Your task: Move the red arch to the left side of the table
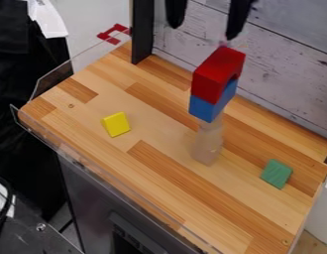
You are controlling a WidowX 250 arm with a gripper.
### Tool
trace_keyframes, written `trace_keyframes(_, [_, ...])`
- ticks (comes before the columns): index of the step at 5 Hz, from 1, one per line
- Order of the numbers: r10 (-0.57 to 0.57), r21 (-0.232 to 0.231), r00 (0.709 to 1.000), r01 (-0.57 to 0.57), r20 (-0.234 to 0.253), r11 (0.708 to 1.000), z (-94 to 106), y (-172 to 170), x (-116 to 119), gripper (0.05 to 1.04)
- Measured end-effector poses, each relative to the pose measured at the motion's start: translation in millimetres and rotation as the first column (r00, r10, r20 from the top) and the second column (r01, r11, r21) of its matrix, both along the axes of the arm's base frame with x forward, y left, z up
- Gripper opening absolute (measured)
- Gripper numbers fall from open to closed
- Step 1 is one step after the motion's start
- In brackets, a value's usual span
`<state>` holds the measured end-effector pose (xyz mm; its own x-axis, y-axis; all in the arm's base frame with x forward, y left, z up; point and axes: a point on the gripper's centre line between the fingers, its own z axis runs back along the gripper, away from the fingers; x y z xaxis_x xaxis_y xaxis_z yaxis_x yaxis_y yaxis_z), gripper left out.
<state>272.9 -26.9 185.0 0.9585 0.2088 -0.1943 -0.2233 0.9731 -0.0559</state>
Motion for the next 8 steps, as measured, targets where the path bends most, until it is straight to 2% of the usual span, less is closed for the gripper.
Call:
trace_keyframes(1, [-0.053, -0.002, 0.999, 0.053, 0.0, 0.999, -1.8, -18.8, -0.8, 1.001])
trace_keyframes(2, [-0.067, -0.009, 0.997, 0.066, -0.037, 0.998, -15.4, -25.0, -4.1, 1.001])
trace_keyframes(4, [-0.043, -0.009, 0.995, 0.042, -0.086, 0.999, -27.7, -20.9, -5.9, 1.001])
trace_keyframes(5, [-0.039, -0.012, 0.996, 0.039, -0.086, 0.999, -30.4, -21.0, -6.0, 0.977])
trace_keyframes(6, [-0.031, -0.025, 0.991, 0.029, -0.128, 0.999, -44.9, -21.1, -8.3, 0.891])
trace_keyframes(7, [-0.008, -0.032, 0.99, 0.004, -0.143, 0.999, -51.3, -19.1, -8.2, 0.619])
trace_keyframes(8, [0.002, -0.034, 0.99, -0.007, -0.138, 0.999, -51.9, -19.1, -7.2, 0.579])
